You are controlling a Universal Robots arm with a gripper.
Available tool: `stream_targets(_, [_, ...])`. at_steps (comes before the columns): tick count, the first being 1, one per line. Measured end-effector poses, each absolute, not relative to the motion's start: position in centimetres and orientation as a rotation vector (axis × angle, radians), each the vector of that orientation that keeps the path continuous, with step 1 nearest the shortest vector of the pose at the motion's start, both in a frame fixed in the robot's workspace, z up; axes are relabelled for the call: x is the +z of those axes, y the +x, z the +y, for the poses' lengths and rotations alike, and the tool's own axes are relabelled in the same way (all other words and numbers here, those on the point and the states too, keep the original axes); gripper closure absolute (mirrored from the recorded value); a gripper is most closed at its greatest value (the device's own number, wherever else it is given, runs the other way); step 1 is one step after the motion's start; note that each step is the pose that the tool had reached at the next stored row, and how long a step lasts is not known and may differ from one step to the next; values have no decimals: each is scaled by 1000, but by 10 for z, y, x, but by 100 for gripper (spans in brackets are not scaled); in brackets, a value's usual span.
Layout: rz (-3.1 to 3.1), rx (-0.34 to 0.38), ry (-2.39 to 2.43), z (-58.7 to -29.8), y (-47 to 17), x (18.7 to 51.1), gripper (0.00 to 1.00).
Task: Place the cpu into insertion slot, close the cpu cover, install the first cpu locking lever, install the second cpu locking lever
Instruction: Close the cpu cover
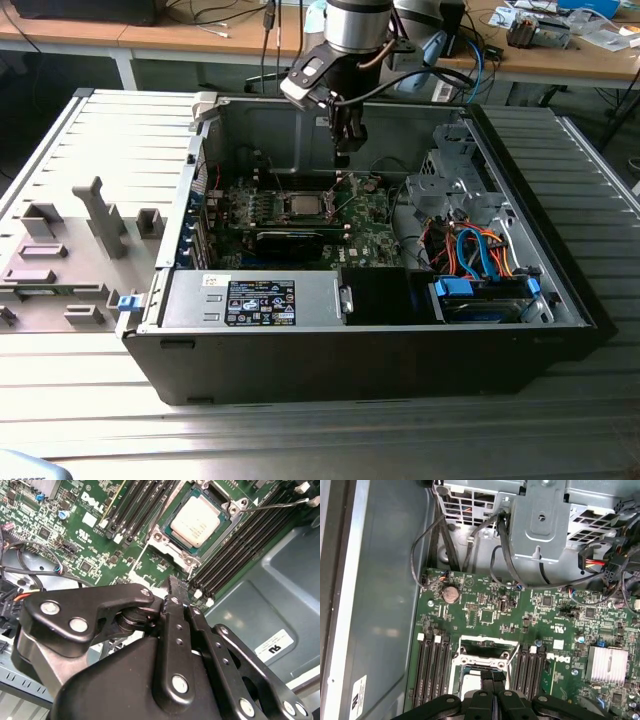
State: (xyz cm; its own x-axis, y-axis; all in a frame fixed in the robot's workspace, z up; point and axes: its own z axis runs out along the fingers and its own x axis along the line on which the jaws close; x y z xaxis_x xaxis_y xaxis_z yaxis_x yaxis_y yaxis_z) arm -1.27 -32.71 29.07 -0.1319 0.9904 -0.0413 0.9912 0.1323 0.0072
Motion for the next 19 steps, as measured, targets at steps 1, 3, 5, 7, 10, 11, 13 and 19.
stream_targets(1, [2337,-34,2046,-327,-12,291,89])
stream_targets(3, [2337,-34,2046,-327,-10,291,89])
stream_targets(5, [2337,-34,2046,-327,-9,291,89])
stream_targets(7, [2337,-34,2046,-327,-7,291,89])
stream_targets(10, [2337,-34,2046,-327,-4,291,89])
stream_targets(11, [2337,-34,2046,-327,-4,291,89])
stream_targets(13, [2337,-34,2046,-327,-2,291,89])
stream_targets(19, [2337,-34,2046,-327,3,291,89])
